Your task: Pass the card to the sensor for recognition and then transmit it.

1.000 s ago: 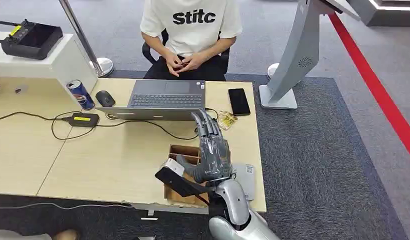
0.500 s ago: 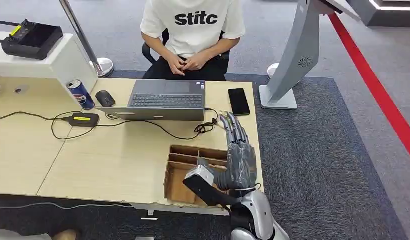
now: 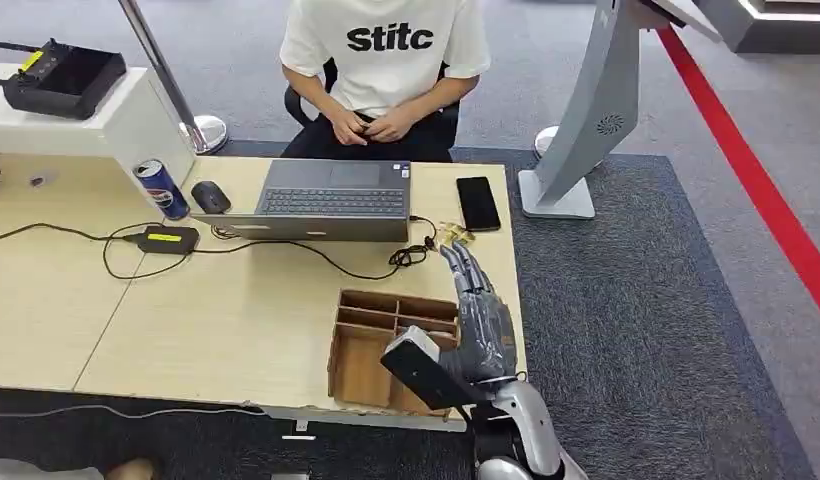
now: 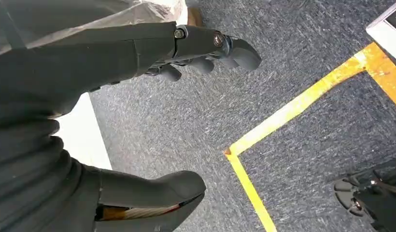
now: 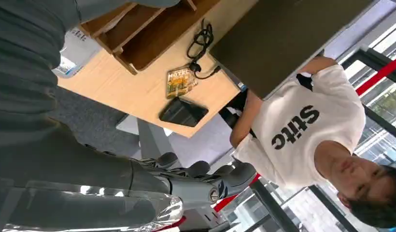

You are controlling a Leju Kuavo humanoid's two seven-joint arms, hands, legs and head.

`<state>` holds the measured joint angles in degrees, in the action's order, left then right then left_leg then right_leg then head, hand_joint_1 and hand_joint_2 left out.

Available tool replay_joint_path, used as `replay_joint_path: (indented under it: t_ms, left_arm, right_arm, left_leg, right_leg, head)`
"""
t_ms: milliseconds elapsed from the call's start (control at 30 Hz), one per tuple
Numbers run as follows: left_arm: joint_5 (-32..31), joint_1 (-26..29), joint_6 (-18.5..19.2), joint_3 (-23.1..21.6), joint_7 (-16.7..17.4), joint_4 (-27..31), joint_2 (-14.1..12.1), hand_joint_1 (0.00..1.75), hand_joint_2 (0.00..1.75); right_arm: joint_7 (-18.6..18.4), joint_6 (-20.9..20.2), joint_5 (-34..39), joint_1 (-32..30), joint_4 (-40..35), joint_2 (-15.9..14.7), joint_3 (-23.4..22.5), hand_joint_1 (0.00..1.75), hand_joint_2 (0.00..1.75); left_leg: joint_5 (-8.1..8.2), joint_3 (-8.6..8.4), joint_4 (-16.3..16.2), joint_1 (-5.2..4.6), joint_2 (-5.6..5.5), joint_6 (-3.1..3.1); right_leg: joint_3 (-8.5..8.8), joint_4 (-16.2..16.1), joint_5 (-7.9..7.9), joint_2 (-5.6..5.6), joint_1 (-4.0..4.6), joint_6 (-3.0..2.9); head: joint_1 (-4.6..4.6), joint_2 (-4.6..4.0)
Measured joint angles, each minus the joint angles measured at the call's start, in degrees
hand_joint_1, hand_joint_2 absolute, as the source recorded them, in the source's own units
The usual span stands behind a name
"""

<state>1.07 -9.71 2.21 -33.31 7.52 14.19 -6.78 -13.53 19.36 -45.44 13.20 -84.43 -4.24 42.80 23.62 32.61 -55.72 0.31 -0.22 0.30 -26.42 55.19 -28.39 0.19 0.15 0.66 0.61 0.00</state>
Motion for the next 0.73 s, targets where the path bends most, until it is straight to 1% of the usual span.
replay_joint_path:
  t_ms: [200, 233, 400, 600, 667, 733]
  left_arm:
    - [0.28, 0.04, -0.15, 0.04, 0.0, 0.0, -0.04, 0.0, 1.75]
    - [0.31, 0.04, -0.18, 0.04, 0.0, 0.0, -0.04, 0.0, 1.75]
    - [0.41, 0.07, -0.31, 0.07, 0.0, 0.0, -0.07, 0.0, 1.75]
    - [0.9, 0.21, -0.5, 0.2, -0.11, 0.0, -0.13, 0.0, 1.75]
    - [1.03, 0.28, -0.52, 0.24, -0.18, 0.0, -0.22, 0.0, 1.75]
    - [1.11, 0.36, -0.55, 0.35, -0.17, 0.0, -0.33, 0.0, 1.75]
  right_arm:
    - [-1.0, -0.68, 2.08, -0.01, 0.0, -0.37, 0.0, 0.0, 1.75]
    - [-1.09, -0.68, 2.25, -0.02, 0.0, -0.39, 0.0, 0.0, 0.0]
    - [-1.27, -0.7, 3.03, -0.02, 0.0, -0.52, 0.0, 0.0, 0.0]
    - [-1.75, -1.68, 11.28, -0.05, 0.3, -0.5, -0.2, 0.0, 0.0]
    - [-1.88, -1.66, 12.55, -0.04, 0.39, -0.5, -0.24, 0.0, 0.0]
    - [-2.12, -1.22, 12.0, -0.03, 0.55, -0.5, -0.28, 0.0, 0.0]
  left_leg:
    - [0.0, 0.0, 0.0, 0.0, 0.0, 0.0]
    - [0.0, 0.01, 0.0, 0.0, 0.0, 0.0]
    - [0.0, 0.0, 0.0, 0.0, 0.0, 0.0]
    - [0.0, 0.0, 0.0, 0.0, 0.0, 0.0]
    - [0.0, 0.0, 0.0, 0.0, 0.0, 0.0]
    - [0.0, 0.01, 0.0, 0.0, 0.0, 0.0]
  right_leg:
    - [0.0, 0.0, 0.0, 0.0, 0.0, 0.0]
    - [0.0, 0.0, 0.0, 0.0, 0.0, 0.0]
    - [0.0, 0.0, 0.0, 0.0, 0.0, 0.0]
    - [0.0, 0.0, 0.0, 0.0, 0.0, 0.0]
    - [0.0, 0.0, 0.0, 0.0, 0.0, 0.0]
    - [0.0, 0.0, 0.0, 0.0, 0.0, 0.0]
  head:
    - [0.0, 0.0]
    - [0.0, 0.0]
    - [0.0, 0.0]
    - [0.0, 0.0]
    - [0.0, 0.0]
    - [0.0, 0.0]
